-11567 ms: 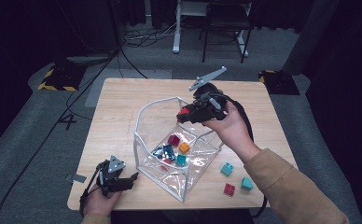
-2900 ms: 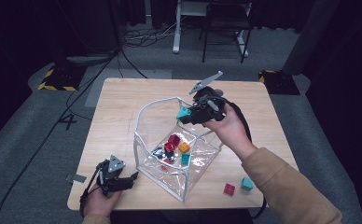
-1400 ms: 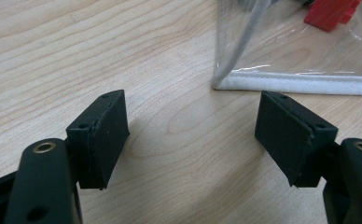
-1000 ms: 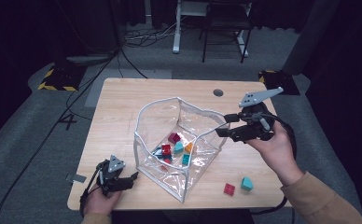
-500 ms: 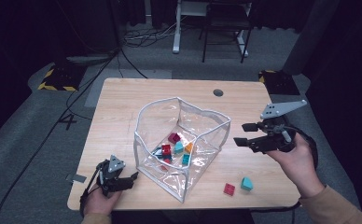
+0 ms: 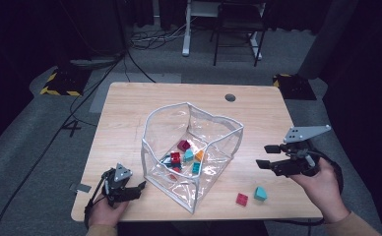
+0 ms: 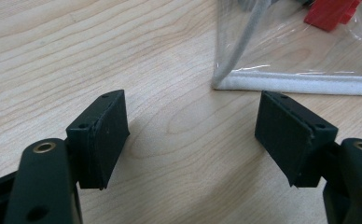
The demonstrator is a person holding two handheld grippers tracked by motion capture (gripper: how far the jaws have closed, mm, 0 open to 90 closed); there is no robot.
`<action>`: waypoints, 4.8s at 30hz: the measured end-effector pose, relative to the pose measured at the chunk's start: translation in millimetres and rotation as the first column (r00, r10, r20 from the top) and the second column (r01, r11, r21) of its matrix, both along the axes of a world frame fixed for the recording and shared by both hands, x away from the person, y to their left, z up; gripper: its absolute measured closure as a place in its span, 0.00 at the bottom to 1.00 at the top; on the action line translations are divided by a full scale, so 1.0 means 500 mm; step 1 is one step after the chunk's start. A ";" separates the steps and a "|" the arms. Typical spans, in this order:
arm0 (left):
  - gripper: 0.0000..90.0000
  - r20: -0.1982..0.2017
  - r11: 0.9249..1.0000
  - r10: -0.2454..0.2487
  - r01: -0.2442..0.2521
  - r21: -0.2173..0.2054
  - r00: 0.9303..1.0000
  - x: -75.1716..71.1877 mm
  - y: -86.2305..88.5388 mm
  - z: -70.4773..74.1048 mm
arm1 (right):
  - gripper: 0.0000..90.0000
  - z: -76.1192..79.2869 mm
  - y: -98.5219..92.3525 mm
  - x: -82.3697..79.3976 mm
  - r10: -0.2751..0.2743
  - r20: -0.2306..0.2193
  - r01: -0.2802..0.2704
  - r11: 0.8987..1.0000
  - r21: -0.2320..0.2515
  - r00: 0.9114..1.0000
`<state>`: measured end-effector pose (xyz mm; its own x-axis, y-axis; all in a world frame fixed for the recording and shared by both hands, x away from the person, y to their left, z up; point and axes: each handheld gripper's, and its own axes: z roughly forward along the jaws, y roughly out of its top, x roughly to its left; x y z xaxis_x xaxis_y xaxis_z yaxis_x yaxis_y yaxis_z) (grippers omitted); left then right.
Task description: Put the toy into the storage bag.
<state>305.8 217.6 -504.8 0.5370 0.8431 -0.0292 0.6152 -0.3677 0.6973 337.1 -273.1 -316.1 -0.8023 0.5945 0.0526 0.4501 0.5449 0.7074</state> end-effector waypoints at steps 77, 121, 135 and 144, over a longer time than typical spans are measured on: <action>0.29 0.002 1.000 0.003 -0.003 -0.001 1.000 -0.001 0.000 -0.001 | 0.64 -0.222 -0.015 -0.023 -0.075 -0.130 0.051 0.983 -0.176 0.989; 0.29 0.001 1.000 0.003 -0.003 -0.001 1.000 -0.001 -0.001 -0.001 | 0.64 0.055 0.062 0.050 0.029 -0.019 -0.028 0.999 0.034 0.999; 0.29 0.002 1.000 0.007 -0.007 -0.003 1.000 -0.002 -0.001 -0.001 | 0.64 0.108 0.133 0.100 0.066 0.031 -0.067 0.997 0.035 0.997; 0.29 0.002 1.000 0.006 -0.006 -0.002 1.000 -0.001 -0.001 -0.001 | 0.64 0.114 0.206 0.140 0.100 0.012 -0.100 0.995 0.015 0.995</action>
